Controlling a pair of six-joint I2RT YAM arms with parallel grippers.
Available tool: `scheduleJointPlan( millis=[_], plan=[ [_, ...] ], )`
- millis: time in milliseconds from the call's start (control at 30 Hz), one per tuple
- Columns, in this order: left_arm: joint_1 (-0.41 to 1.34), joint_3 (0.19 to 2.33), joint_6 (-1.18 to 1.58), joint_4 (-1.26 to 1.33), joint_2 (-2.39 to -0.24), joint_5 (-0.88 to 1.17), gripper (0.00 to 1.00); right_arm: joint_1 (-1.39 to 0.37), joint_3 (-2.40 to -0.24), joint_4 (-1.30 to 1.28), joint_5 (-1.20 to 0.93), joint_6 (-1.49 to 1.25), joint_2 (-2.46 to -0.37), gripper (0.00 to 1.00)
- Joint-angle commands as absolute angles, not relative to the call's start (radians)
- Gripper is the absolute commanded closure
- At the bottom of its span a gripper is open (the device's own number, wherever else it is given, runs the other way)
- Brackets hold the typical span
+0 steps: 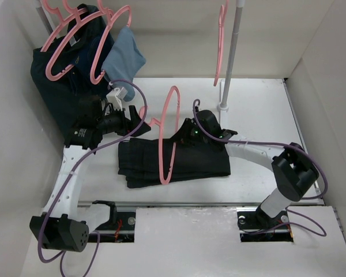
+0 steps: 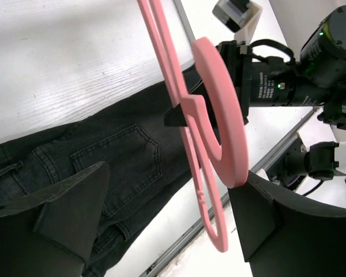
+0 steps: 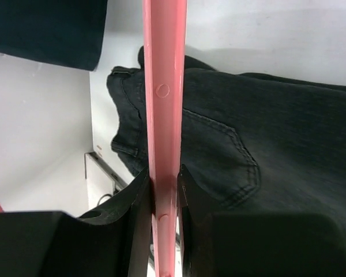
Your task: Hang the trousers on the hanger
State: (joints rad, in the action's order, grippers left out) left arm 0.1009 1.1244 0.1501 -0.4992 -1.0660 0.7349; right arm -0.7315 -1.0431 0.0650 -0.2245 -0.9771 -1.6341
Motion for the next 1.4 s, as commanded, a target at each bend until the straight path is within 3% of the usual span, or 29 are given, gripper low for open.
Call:
scheduleJointPlan(
  millis=[0,300,467,500,600,633,767,900,933,1000,1033,1067,1133,1367],
  plan=[
    [0.097,1.17,0.112,-0.503,-1.086,0.775,0.24,-0.724,-1.017,0.152,-0.253,-0.911,-1.563,1.0],
    [0.097,1.18,0.121,-0.494,-1.086,0.867,0.2,-0.715,-0.966,0.143,-0.253,-0.867,-1.563,1.0],
    [0.097,1.167,0.121,-0.485,-1.086,0.876,0.3,-0.715,-0.966,0.098,-0.233,-0.838,-1.563,1.0],
    [0.097,1.157,0.121,-0.485,-1.086,0.867,0.4,-0.715,-0.966,0.098,-0.233,-0.838,-1.563,1.0],
    [0.097,1.128,0.132,-0.476,-1.086,0.848,0.53,-0.715,-0.976,0.08,-0.213,-0.818,-1.563,1.0],
    [0.097,1.127,0.143,-0.466,-1.086,0.848,0.68,-0.715,-0.976,0.069,-0.213,-0.818,-1.563,1.0],
    [0.097,1.118,0.152,-0.466,-1.107,0.784,1.0,-0.715,-0.985,0.048,-0.204,-0.799,-1.563,1.0],
    [0.097,1.118,0.152,-0.492,-1.146,0.69,1.0,-0.692,-0.976,-0.02,-0.18,-0.776,-1.563,1.0],
    [0.097,1.118,0.152,-0.502,-1.16,0.69,1.0,-0.683,-0.976,-0.065,-0.167,-0.759,-1.563,0.96],
    [0.097,1.097,0.179,-0.492,-1.172,0.663,1.0,-0.66,-0.985,-0.118,-0.157,-0.713,-1.563,0.79],
    [0.097,1.086,0.192,-0.492,-1.172,0.654,1.0,-0.638,-1.011,-0.145,-0.146,-0.694,-1.563,0.69],
    [0.097,1.071,0.208,-0.482,-1.183,0.644,1.0,-0.629,-1.023,-0.2,-0.146,-0.648,-1.572,0.52],
    [0.097,1.023,0.25,-0.468,-1.192,0.62,1.0,-0.615,-1.073,-0.267,-0.127,-0.599,-1.585,0.36],
    [0.097,0.974,0.302,-0.439,-1.201,0.56,1.0,-0.566,-1.019,-0.508,0.09,-0.567,-1.442,0.07]
  ],
)
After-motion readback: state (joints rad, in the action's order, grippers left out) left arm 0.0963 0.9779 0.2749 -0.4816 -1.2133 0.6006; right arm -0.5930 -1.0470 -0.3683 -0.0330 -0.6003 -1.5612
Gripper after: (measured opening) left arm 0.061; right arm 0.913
